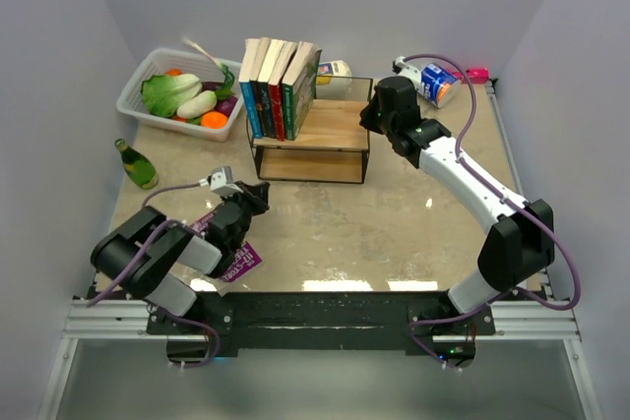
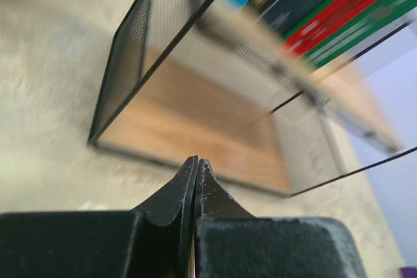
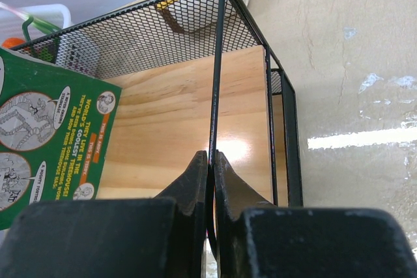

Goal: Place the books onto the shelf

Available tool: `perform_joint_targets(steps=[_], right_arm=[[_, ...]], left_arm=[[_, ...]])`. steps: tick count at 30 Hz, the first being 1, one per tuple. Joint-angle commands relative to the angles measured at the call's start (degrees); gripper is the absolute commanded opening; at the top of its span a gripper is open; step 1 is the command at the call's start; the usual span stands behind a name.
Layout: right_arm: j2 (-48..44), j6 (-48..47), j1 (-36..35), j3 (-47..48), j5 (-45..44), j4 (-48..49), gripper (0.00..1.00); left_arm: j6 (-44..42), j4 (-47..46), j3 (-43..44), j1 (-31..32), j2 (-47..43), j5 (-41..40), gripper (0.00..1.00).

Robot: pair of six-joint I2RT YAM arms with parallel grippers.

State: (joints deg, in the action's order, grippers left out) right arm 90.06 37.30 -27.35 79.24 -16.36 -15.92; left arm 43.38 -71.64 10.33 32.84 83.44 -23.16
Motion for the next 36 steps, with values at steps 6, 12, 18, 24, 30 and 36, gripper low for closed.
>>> perform_joint_targets(steps=[6, 12, 18, 24, 30, 36], right_arm=[[-0.24, 0.58, -0.07, -0.58, 0.72, 0.19, 0.0], [-0.32, 0.49, 0.02, -0.32, 1.07, 0.37, 0.0], [-0.24, 0.49, 0.02, -0.4, 1.24, 0.37, 0.0], [-0.15, 0.58, 0.02, 0.03, 1.59, 0.37, 0.0], [-0.24, 0.58, -0.07, 0.12, 1.77, 0.28, 0.0], [0.29, 0.76, 0.02, 0.03, 2.12, 0.54, 0.0]], left_arm=[[-4.43, -37.09, 3.91, -0.85, 7.18, 9.88, 0.0], [-10.68, -37.0, 6.55, -0.85, 2.7, 16.21, 0.0], [-13.84, -37.09, 5.93, -0.94, 1.29, 18.49, 0.0], [-19.72, -37.17, 9.79, -0.93, 0.06, 22.63, 0.0], [-25.96, -36.56, 12.26, -0.85, -0.73, 19.74, 0.0], [-35.02, -34.71, 14.1, -0.76, -0.91, 16.4, 0.0]])
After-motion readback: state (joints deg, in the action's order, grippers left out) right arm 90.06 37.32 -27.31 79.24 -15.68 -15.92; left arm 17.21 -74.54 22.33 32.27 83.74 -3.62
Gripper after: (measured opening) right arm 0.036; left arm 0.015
